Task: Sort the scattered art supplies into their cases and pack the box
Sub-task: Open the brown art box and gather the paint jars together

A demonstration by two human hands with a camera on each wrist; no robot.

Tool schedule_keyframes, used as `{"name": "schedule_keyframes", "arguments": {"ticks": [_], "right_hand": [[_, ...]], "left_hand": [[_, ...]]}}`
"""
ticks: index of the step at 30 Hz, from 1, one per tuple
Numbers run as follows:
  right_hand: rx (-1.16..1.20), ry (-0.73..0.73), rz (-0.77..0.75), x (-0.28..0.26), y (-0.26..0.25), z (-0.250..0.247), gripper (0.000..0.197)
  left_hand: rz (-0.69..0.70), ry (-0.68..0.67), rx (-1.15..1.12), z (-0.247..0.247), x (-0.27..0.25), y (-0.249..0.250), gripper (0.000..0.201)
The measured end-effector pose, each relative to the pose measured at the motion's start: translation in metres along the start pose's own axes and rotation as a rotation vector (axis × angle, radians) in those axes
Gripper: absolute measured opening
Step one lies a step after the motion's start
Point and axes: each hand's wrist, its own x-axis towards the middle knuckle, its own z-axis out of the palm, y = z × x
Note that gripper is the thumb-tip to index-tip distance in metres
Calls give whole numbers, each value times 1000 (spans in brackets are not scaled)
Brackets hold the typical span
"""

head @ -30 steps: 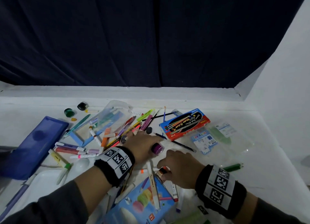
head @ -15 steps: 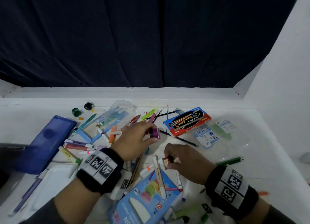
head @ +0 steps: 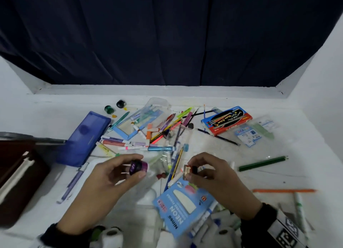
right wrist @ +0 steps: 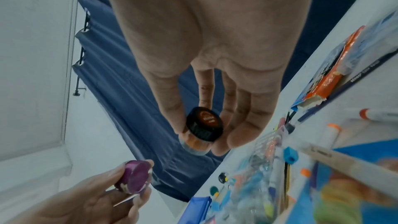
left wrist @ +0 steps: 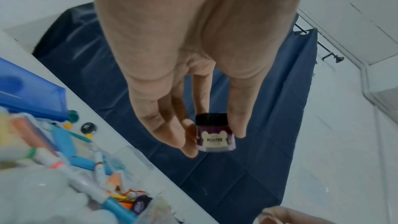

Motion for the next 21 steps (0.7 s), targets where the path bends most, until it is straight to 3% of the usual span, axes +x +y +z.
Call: {"name": "schedule_keyframes", "arguments": {"ticks": [6,9,14,18,21], "right_hand": [[-145,-99,-28,-13,3,49,20],[-279,-139,-84,-15,1,74,24],[-564,-220,-196,-20,-1,99,25],[-671,-270,-181,-30,-1,110,29],[-728,-300,-163,-34,-3,117,31]], "left_hand": [[-57,-164,300,-30,-34,-49,34],[15,-238,442,-41,-44,-62,38],[150,-387,478,-39,-46,-76,39],[248,-498,596,-33,-46,-85,41],[242,-512,582,-34,-46,-89,43]]}}
